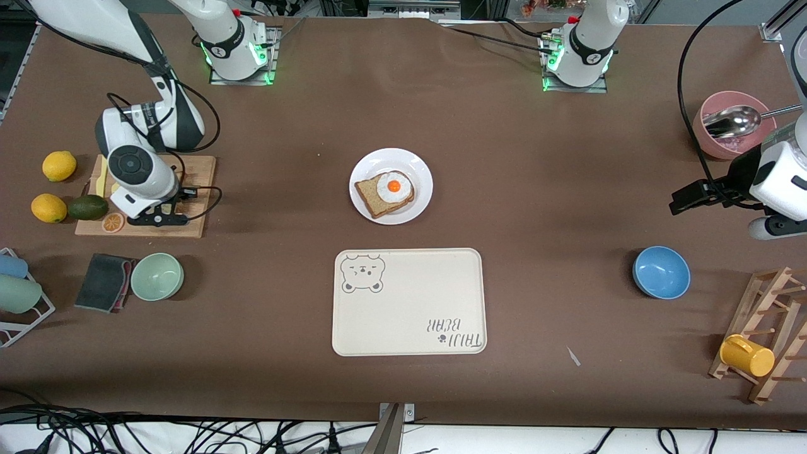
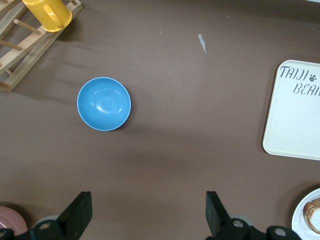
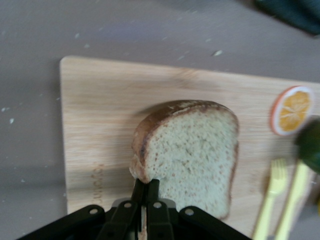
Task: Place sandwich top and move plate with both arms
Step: 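Lower the right gripper and pinch the bread slice edge, then carry the bread slice with the right gripper over the white plate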
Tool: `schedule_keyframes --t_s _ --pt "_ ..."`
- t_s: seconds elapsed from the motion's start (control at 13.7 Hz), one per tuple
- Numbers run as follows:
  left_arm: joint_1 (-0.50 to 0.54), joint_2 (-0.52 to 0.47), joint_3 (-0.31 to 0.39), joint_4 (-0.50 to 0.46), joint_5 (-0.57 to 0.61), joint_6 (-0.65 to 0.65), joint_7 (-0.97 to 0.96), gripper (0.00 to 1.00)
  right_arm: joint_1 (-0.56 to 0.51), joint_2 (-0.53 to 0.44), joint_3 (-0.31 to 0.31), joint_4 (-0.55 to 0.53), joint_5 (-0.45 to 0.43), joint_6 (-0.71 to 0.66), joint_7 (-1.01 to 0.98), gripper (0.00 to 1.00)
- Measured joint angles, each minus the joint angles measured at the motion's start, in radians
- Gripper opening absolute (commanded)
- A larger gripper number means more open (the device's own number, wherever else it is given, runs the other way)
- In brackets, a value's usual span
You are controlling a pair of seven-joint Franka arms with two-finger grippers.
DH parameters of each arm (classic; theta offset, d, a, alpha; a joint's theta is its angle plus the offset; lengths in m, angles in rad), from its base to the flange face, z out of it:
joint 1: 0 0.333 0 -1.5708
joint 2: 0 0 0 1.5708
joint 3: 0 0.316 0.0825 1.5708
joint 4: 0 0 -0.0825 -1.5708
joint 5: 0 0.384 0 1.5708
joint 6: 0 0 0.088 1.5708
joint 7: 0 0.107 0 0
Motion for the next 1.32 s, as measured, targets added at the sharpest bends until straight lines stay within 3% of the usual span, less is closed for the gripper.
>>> schedule_keyframes --t_s 0.51,0.73,0.88,1.32 --pt "0.0 0.0 0.0 0.0 0.0 -0.001 0.0 1.0 0.096 0.006 0.007 0.212 0.012 -0.302 0.005 0.0" --pt "0.0 0.0 0.0 0.0 0.0 -0.001 0.0 1.0 0.167 0.013 0.009 0.316 0.14 -0.416 0.045 0.0" --pt "0.0 0.0 0.0 0.0 0.0 -0.001 0.0 1.0 0.226 0.024 0.013 0.372 0.174 -0.472 0.129 0.0" --pt "-0.001 0.0 -0.003 0.0 0.0 -0.007 0.0 1.0 0.459 0.059 0.021 0.457 0.369 -0.508 0.498 0.0"
